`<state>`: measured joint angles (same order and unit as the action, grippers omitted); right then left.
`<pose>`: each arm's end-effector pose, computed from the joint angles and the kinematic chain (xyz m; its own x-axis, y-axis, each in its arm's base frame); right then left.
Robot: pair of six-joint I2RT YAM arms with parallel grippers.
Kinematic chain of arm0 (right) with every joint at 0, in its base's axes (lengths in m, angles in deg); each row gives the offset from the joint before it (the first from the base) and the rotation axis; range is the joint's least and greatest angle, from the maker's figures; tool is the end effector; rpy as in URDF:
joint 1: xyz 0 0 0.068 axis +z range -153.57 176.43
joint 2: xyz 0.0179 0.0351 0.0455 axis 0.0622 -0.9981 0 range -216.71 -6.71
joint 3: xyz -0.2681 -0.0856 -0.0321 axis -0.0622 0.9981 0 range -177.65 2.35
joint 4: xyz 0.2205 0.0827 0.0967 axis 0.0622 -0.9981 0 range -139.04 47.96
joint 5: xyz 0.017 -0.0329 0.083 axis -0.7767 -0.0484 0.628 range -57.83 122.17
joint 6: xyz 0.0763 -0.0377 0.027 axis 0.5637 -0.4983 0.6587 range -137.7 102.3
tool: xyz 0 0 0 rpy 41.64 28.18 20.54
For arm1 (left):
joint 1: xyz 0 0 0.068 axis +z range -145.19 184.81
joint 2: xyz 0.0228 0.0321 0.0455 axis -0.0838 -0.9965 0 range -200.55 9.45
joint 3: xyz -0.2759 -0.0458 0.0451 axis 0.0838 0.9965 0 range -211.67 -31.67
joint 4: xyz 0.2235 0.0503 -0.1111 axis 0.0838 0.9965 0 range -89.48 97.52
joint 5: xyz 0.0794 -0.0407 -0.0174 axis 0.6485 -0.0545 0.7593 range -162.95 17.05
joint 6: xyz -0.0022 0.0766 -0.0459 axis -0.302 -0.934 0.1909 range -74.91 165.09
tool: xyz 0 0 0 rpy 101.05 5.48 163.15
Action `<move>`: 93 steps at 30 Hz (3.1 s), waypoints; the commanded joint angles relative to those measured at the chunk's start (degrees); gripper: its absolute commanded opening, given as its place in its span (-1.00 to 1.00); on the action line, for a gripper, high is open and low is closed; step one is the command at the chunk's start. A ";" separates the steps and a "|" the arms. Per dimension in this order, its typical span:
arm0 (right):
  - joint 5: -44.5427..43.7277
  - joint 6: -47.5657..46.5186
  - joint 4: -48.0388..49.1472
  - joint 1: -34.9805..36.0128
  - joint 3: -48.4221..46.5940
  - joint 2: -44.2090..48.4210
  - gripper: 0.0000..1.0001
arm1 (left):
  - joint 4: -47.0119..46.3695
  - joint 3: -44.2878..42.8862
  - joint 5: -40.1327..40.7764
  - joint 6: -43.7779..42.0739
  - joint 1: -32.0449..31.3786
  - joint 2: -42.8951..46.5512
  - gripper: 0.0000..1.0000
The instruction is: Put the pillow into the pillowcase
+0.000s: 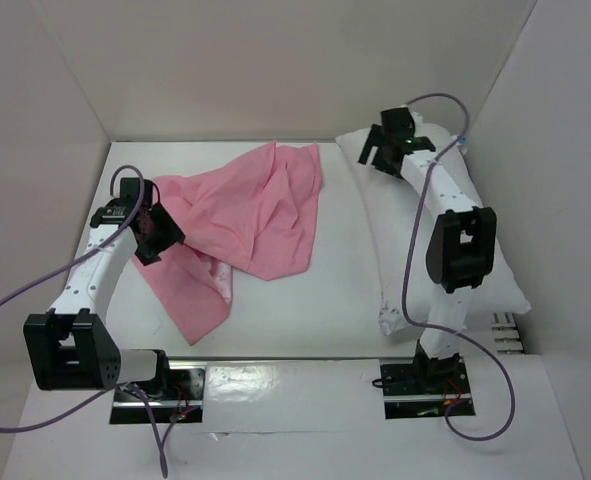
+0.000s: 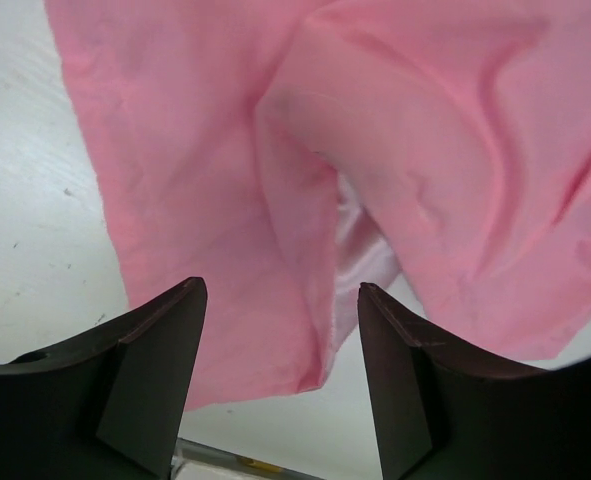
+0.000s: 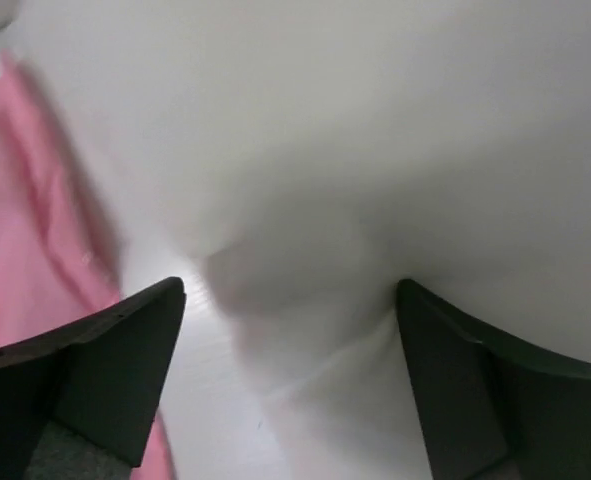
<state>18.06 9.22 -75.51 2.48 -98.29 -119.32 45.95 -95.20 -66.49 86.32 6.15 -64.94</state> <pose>0.4761 0.0310 0.2689 -0.6010 0.3779 -0.7043 0.3814 0.9100 0.1628 0.2755 0.0155 0.2650 -0.5689 -0.6685 -0.4790 -0.6127 0.7331 -0.2954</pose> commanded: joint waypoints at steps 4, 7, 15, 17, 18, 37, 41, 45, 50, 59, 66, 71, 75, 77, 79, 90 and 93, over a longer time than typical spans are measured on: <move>6.11 -8.02 0.95 19.95 -0.27 3.28 0.98 | 1.25 7.88 -0.30 8.33 2.17 1.25 0.54; 9.96 -8.02 0.34 24.97 4.56 1.53 0.98 | -0.16 12.54 -1.98 10.18 -0.01 2.67 0.57; 10.33 -8.02 1.92 31.40 13.45 -1.46 0.98 | -8.77 20.81 -7.16 14.39 -9.33 4.43 0.66; 10.33 -7.50 2.45 32.01 14.24 -1.99 0.98 | -10.44 21.60 -7.16 15.36 -12.31 3.56 0.66; 11.20 -7.49 2.97 32.01 15.03 -1.99 0.98 | -10.45 22.21 -7.16 16.15 -13.03 2.94 0.66; 12.27 -6.88 2.10 26.66 7.31 -5.53 -1.00 | -5.54 3.44 4.96 11.07 -6.03 -18.32 -1.00; 10.67 -6.36 0.87 20.51 3.09 0.89 -1.00 | -0.27 -15.27 5.85 5.97 -0.12 -25.00 -1.00; 13.92 -7.66 0.26 14.71 -0.43 8.98 -1.00 | 7.46 -44.57 8.13 3.06 2.96 -33.44 -1.00; 17.27 -11.18 -3.26 13.81 2.10 16.63 -1.00 | 9.77 -56.09 9.54 -0.01 6.64 -34.43 -1.00; 17.27 -3.47 0.07 29.27 46.16 37.64 -1.00 | 5.46 -25.71 15.69 0.60 13.50 -12.73 -0.99; 11.66 3.84 -3.87 40.79 52.85 42.04 0.37 | 2.82 -17.77 9.11 -4.84 13.43 -4.27 0.61; 2.43 2.18 -9.06 40.80 41.07 42.04 0.61 | 2.82 -18.04 15.42 -6.33 1.86 -3.22 0.49; -3.46 2.17 -8.90 38.70 33.24 39.50 0.45 | -2.27 -15.05 11.22 -10.29 -10.37 -4.96 0.23; -3.47 2.17 -7.31 35.55 31.13 38.80 0.12 | -3.86 -14.52 6.39 -10.82 -17.56 -7.77 0.23; -0.84 2.17 -6.60 31.43 29.20 38.09 0.04 | -4.38 -16.53 4.53 -10.82 -22.59 -13.90 0.30; 3.73 -3.79 -12.32 12.78 26.89 39.57 0.81 | -4.38 -36.22 6.37 -5.46 -42.21 -42.93 0.40; 5.05 -4.58 -13.37 9.97 28.47 41.07 0.85 | -4.38 -39.47 6.90 -5.46 -42.21 -47.68 0.40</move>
<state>21.06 7.12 -86.25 14.48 -69.02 -81.42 41.40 -130.74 -60.83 79.96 -37.13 -110.93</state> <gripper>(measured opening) 0.921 0.700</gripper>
